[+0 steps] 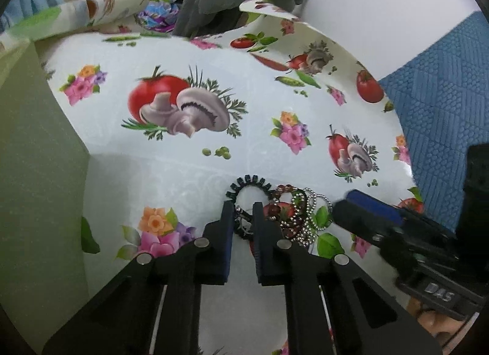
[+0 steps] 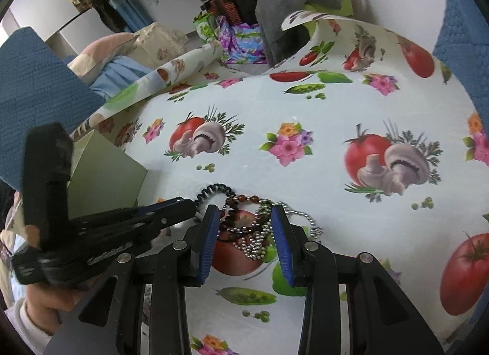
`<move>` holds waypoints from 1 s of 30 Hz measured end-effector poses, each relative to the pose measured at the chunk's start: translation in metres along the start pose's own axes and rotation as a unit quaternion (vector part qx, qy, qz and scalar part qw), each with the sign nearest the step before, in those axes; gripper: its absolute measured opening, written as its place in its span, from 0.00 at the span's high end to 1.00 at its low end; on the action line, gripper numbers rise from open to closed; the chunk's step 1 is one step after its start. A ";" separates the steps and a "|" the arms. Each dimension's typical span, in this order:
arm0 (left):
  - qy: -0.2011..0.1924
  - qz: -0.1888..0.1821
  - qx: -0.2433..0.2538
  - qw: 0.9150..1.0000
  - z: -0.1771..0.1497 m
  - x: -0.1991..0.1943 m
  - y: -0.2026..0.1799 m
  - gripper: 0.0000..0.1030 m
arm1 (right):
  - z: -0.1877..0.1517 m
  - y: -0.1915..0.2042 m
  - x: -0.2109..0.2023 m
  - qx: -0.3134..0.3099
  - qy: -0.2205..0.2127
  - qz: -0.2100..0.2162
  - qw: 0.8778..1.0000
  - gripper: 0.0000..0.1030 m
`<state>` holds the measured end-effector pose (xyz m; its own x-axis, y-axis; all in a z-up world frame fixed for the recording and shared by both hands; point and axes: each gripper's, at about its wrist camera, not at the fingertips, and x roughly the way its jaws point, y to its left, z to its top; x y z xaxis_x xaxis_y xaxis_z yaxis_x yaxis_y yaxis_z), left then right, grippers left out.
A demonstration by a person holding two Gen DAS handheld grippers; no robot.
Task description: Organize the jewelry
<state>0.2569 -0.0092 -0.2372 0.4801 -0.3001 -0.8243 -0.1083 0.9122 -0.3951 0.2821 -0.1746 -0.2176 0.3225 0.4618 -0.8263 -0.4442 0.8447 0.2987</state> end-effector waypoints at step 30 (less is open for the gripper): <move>-0.014 0.018 0.017 1.000 -0.011 -0.047 0.001 0.89 | 0.003 0.031 0.035 -0.055 0.031 -0.038 0.997 0.94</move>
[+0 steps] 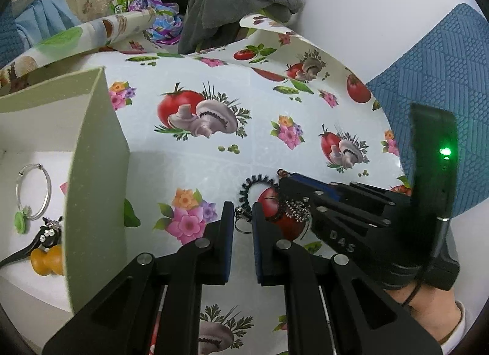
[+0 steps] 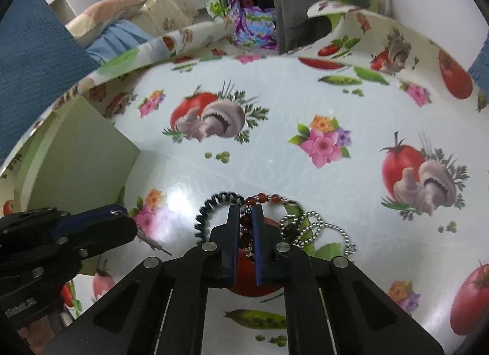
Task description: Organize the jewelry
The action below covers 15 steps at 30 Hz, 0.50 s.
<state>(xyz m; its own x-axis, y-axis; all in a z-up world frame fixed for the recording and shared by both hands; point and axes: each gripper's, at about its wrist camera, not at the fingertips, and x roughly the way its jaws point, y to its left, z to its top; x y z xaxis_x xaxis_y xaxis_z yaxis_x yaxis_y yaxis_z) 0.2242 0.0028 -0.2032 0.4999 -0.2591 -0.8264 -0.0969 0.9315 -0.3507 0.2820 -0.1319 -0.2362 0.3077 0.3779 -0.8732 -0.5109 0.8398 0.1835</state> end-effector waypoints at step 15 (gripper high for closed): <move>-0.021 0.019 0.025 0.999 0.012 -0.053 -0.004 0.89 | 0.008 0.016 -0.065 0.006 -0.052 -0.027 0.998 0.95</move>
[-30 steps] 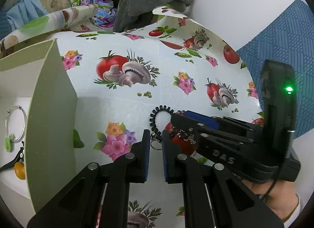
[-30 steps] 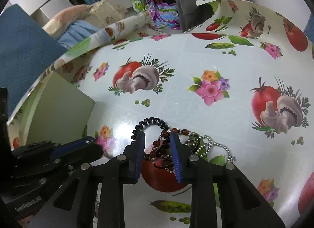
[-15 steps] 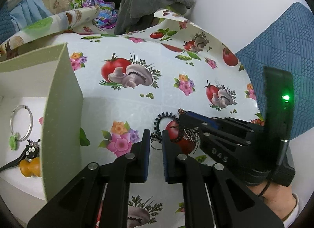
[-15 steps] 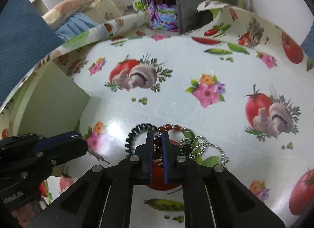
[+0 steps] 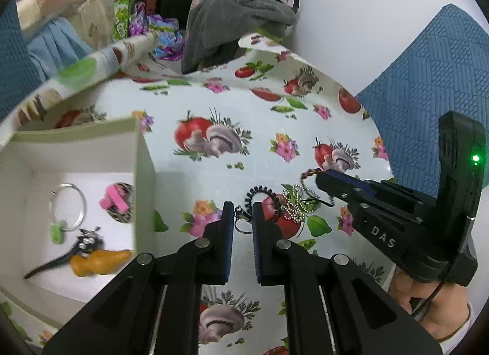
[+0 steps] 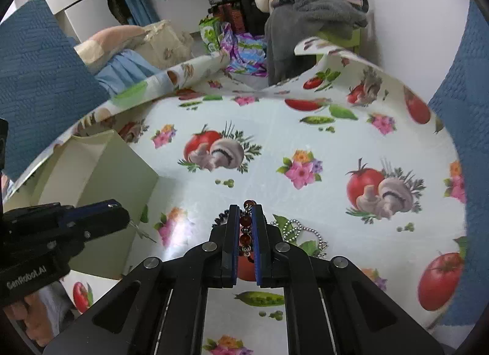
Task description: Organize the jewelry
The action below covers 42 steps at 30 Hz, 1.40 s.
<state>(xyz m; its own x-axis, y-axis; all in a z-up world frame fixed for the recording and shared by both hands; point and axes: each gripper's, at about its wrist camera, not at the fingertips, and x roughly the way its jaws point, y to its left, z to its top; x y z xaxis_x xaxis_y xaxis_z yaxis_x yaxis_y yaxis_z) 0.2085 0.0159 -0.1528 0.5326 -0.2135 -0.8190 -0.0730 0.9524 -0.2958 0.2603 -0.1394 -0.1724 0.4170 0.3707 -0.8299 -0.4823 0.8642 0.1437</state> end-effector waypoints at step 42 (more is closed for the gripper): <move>-0.013 0.065 -0.027 0.997 -0.028 -0.081 0.152 0.89 | 0.021 0.202 -0.011 -0.075 -0.005 0.056 0.996 0.94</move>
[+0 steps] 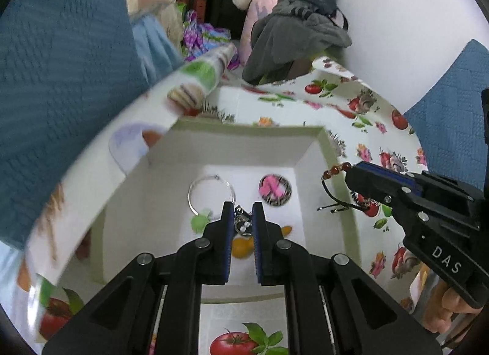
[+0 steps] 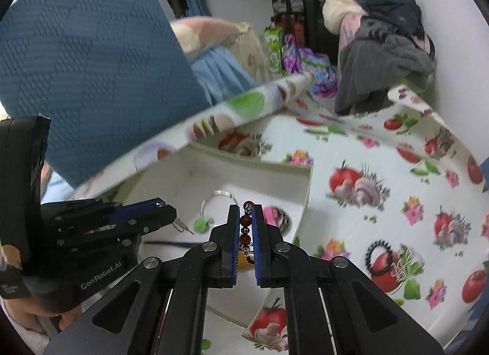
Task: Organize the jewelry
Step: 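Carry the red bracelet and dark charm over the white box with both tools, then open both tools to drop the bracelet and charm into the box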
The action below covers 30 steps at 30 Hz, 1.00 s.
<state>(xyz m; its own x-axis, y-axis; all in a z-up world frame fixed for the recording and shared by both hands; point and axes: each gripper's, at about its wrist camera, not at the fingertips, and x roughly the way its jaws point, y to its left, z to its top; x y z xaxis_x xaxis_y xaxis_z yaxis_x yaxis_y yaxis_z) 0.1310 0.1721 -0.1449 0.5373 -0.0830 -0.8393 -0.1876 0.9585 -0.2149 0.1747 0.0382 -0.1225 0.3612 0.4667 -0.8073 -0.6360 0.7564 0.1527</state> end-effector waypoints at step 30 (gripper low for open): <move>-0.070 -0.030 0.001 0.997 0.015 -0.043 -0.062 0.56 | 0.004 -0.054 -0.086 -0.002 -0.080 0.005 0.997 0.69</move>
<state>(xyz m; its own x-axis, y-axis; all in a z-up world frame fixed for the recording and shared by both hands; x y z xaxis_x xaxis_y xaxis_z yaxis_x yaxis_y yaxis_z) 0.1324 0.1199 -0.0880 0.6576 -0.1006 -0.7466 -0.1500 0.9537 -0.2606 0.1813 -0.0410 -0.0593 0.4584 0.5418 -0.7045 -0.6424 0.7498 0.1586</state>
